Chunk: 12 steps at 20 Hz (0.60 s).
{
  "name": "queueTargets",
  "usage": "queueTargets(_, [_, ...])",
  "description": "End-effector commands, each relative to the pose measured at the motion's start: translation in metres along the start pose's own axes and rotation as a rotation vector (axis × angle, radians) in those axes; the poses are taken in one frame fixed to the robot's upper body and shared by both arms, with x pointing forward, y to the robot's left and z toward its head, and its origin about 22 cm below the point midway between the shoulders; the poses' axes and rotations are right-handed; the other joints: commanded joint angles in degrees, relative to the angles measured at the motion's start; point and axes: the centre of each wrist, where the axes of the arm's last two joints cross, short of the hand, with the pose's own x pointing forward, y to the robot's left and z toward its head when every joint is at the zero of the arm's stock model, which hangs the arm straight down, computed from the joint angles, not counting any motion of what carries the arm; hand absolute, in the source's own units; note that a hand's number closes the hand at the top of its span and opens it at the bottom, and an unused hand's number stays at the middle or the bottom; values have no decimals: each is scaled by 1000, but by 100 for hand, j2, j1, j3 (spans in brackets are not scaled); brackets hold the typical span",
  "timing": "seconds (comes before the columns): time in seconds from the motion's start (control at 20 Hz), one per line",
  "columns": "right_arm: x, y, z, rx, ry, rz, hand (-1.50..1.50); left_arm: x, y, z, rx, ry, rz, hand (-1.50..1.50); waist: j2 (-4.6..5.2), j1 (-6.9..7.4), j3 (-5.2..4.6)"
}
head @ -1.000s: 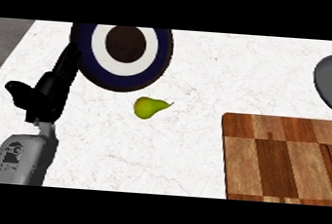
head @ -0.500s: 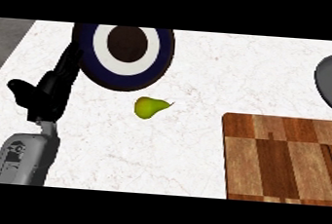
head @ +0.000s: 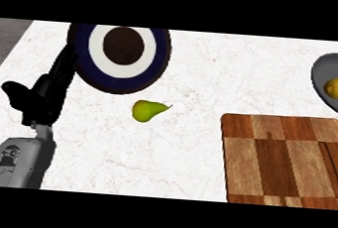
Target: Pick the lemon from the cutting board and place it in the pan
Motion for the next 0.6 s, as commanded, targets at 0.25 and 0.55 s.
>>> queueTargets(0.25, [-37, -55, 19, 118, -98, -257, -150, -12, 14, 2, 42, 22, -18, 0, -108, -228, -33])
queueTargets(0.55, [-56, -96, 37, 135, -125, -265, -150, -8, 34, 0, 63, 31, -18, 0, -180, -364, -60])
